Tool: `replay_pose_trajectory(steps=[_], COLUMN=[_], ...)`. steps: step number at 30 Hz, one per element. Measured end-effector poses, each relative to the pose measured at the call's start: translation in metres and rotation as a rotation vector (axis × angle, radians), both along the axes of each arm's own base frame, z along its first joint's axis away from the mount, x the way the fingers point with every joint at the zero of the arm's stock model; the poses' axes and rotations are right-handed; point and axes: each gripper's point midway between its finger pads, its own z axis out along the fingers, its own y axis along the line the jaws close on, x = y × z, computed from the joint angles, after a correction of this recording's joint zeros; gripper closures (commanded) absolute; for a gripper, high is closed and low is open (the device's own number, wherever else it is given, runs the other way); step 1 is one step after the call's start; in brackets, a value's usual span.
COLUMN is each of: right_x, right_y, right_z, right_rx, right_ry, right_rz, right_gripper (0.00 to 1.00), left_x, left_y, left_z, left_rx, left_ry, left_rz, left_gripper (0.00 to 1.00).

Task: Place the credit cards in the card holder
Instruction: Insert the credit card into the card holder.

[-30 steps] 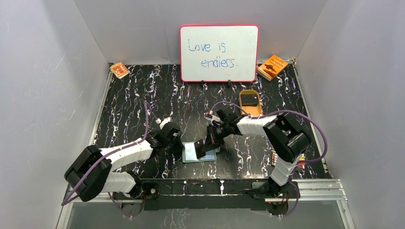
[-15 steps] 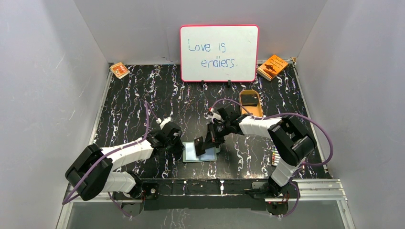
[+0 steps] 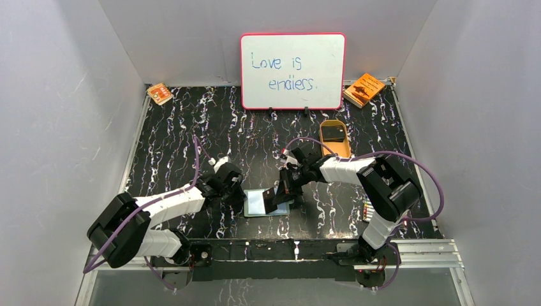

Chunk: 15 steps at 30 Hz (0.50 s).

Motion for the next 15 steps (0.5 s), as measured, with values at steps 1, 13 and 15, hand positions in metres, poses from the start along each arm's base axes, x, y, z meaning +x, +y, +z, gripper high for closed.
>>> replay_pose_trajectory(steps=[1,13,15], right_x=[0.0001,-0.0030,-0.0031], right_y=[0.0001,0.0018,0.0022], right_z=[-0.0001,-0.0078,-0.0079], right_rx=[0.000,-0.002,0.000], right_ry=[0.000,0.049,0.051], right_rz=[0.000,-0.001,-0.001], right_gripper=[1.00,1.00,1.00], left_x=[0.0000,0.0001,0.0003], left_y=[0.0000,-0.0001,-0.0004], left_z=[0.0000,-0.0002,-0.0001], left_rx=[0.000,0.000,-0.001], left_ry=[0.000,0.000,-0.001], left_rz=[0.000,-0.001,-0.001], left_gripper=[0.93,0.94,0.94])
